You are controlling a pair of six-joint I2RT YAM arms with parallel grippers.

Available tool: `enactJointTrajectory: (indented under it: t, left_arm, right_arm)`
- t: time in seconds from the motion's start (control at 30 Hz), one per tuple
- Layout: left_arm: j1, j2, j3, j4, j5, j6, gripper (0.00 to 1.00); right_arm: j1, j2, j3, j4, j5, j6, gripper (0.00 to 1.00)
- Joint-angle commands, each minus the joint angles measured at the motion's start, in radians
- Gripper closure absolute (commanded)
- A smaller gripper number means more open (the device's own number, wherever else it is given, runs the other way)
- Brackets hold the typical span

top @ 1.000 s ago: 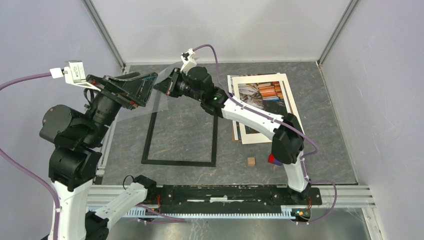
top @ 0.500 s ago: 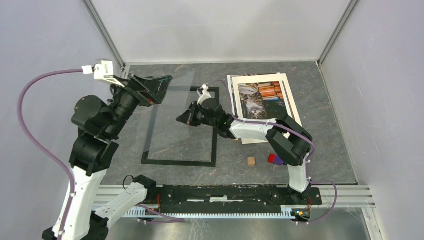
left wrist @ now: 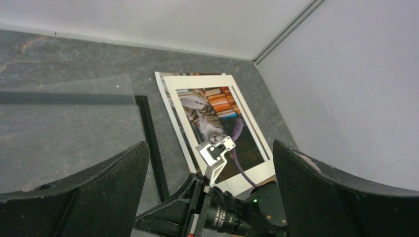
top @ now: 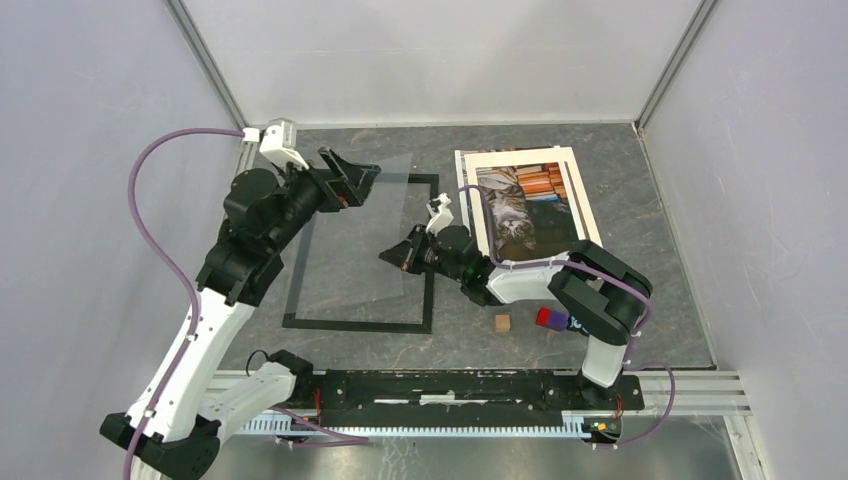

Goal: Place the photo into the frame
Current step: Place the photo frame item in the photo frame.

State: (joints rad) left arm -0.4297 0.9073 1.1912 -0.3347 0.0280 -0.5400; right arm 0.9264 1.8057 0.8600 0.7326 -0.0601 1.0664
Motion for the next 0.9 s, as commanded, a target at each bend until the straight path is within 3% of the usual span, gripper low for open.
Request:
enactJointTrajectory:
  t: [0.0,0.27,0.87]
  left_arm:
    - [-0.007,-0.001,-0.012,0.042,0.005,0.075,0.00]
    - [-0.003,0.008,-0.010,0.023,0.012,0.083,0.00]
    - [0.032,0.016,-0.008,0.016,0.033,0.071,0.00]
  right_arm:
    - [-0.006,0.008,-0.016,0.114,0.028,0.018,1.00]
    - [-0.006,0.005,-0.094,0.159,0.085,0.038,1.00]
    - [-0.018,0.033,-0.188,0.248,0.062,0.078,1.00]
